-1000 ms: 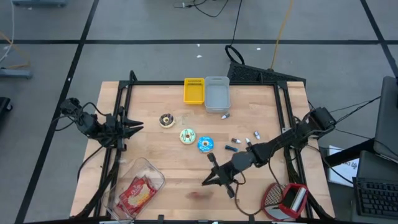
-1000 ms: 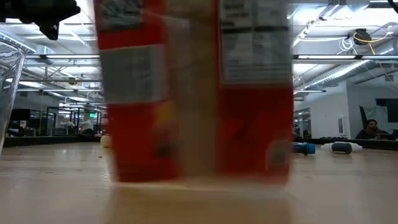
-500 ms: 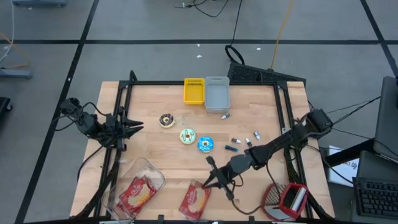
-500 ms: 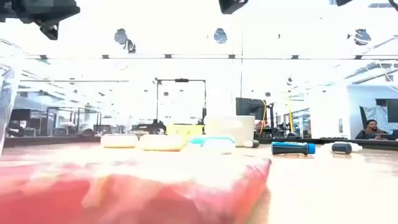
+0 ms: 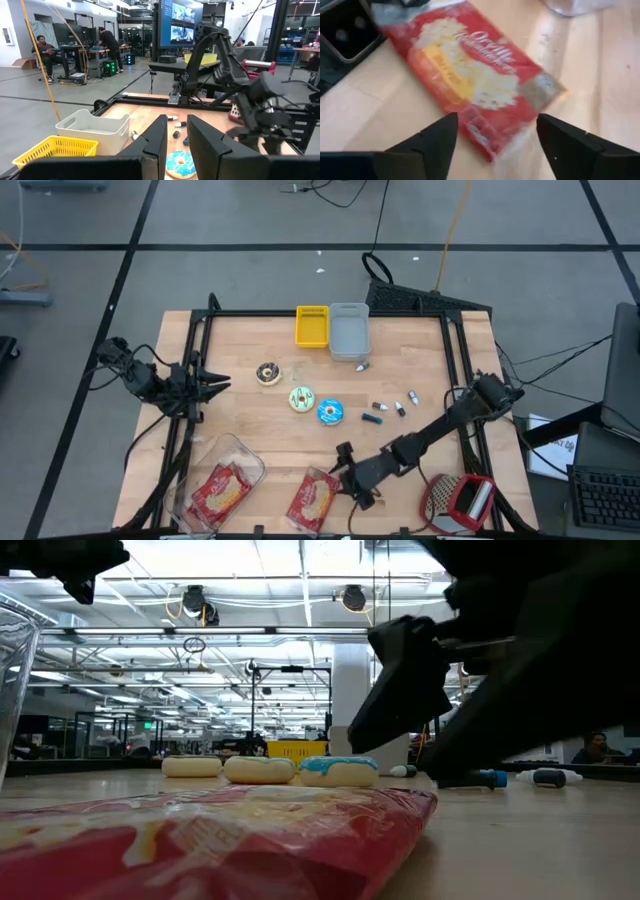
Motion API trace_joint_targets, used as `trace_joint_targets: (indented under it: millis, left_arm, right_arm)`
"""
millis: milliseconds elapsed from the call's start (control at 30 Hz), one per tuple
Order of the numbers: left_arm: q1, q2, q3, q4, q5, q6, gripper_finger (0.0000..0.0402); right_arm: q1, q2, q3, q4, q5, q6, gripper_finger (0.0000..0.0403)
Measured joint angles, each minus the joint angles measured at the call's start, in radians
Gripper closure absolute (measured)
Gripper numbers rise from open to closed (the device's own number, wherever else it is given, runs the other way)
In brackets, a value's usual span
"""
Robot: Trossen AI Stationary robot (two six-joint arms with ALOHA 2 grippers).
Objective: Pick & Place Food Item
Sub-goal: Stack the red popcorn bag on top of the red popcorn bag in the transparent bin
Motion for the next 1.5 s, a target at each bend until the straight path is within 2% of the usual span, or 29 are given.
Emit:
trace_joint_targets:
  millis: [167,267,367,433,567,767,800,1100,1333,1400,1500]
  left_arm:
    - [0.000,0.000,0.000,0.000,0.000,-0.002,0.0327]
    - [0.000,0.000,0.000,0.001,0.000,-0.003,0.0327]
    - [0.000,0.000,0.000,0.000,0.001,-0.033,0.0327]
    - [0.000,0.000,0.000,-0.001,0.001,-0.070,0.0327]
    - [0.000,0.000,0.000,0.000,0.001,-0.128,0.0327]
    - [0.000,0.000,0.000,0.000,0.001,-0.128,0.0327]
    - [0.000,0.000,0.000,0.000,0.001,-0.129,0.0327]
    - [0.000,0.000,0.000,0.000,0.001,-0.129,0.0327]
    - [0.000,0.000,0.000,0.016,0.000,-0.130,0.0327]
    - [0.000,0.000,0.000,0.031,-0.002,-0.128,0.0327]
    - [0.000,0.000,0.000,0.050,-0.006,-0.132,0.0327]
  right_arm:
    - [0.057,0.109,0.131,-0.109,0.105,-0.105,0.0130]
    - [0.065,0.172,0.227,-0.164,0.145,-0.154,0.0142]
    - [0.064,0.227,0.292,-0.203,0.273,-0.167,0.0159]
    - [0.057,0.245,0.304,-0.203,0.303,-0.173,0.0175]
    - [0.039,0.255,0.303,-0.205,0.300,-0.131,0.0230]
    - [0.018,0.256,0.287,-0.214,0.261,-0.043,0.0371]
    - [0.015,0.256,0.287,-0.214,0.263,-0.041,0.0385]
    - [-0.005,0.199,0.276,-0.152,0.254,0.011,0.0401]
    - [-0.011,0.012,0.254,-0.074,0.251,0.038,0.0402]
    - [-0.023,-0.029,0.207,-0.004,0.251,0.032,0.0402]
    - [-0.047,-0.099,0.086,0.189,0.250,-0.022,0.0402]
